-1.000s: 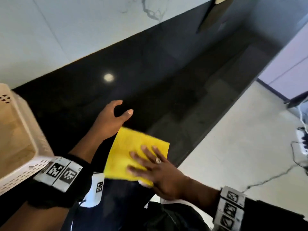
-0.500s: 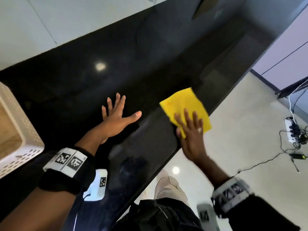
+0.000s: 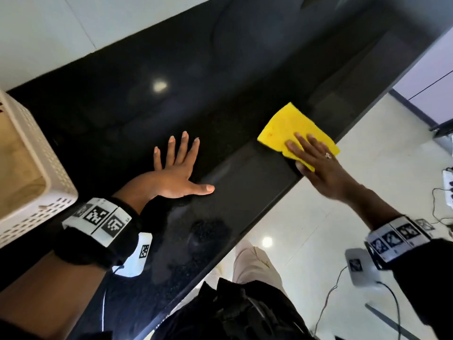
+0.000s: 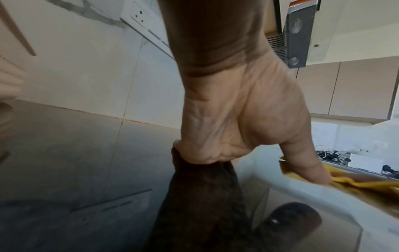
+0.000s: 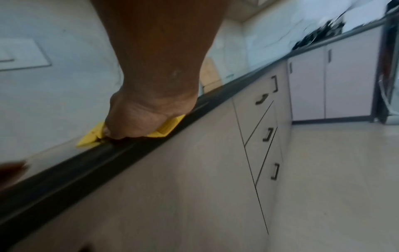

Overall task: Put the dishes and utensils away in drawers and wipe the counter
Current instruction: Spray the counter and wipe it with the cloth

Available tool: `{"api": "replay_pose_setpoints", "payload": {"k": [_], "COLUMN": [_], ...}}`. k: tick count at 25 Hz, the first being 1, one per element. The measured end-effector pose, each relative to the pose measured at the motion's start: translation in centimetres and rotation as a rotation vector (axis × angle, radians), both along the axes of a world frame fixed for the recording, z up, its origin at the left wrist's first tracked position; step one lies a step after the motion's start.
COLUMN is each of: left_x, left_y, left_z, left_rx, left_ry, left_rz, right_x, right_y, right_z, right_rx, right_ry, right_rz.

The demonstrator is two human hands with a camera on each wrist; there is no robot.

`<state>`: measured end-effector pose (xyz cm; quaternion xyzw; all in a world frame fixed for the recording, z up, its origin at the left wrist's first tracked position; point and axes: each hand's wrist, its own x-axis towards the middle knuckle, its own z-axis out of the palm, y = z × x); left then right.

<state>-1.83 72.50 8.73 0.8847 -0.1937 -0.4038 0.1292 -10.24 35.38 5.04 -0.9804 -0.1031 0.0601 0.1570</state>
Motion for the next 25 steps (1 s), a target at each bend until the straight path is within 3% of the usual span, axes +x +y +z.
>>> {"api": "replay_pose_setpoints", "payload": {"k": [3,5,8,11,15,20,25], "left_x": [0.0,1.1,4.5,8.6,13.7,20.4,23.9], "left_y": [-2.6,-4.2,-5.6,-6.2,-6.5,-6.7,-8.2], "left_z": [-0.3,-0.1,0.6,1.8,2.5,1.1,0.8], "left_rx": [0.034,0.032,0.046,0.006,-0.061,-0.060,-0.125], "left_ry": [-0.110,-0.187,-0.186,-0.174,-0.204,-0.297,-0.164], "left_rz": [0.148,0.214,0.160,0.232,0.420,0.641,0.703], "right_x": [2.3,0.1,-3.4,-2.4,4.1,16.5,28.1], "right_y": [1.9,4.4,4.5,2.7,1.9,2.0,3.8], "right_z": [-0.3,-0.6,-0.2,0.4,1.0,1.5,2.1], "right_rx": [0.052,0.054,0.102,0.038,-0.011,0.042,-0.029], "right_ry": [0.074,0.056,0.032,0.042,0.212,0.306,0.302], "right_rz": [-0.253,-0.180,-0.051,-0.045,0.035,0.237,0.376]}}
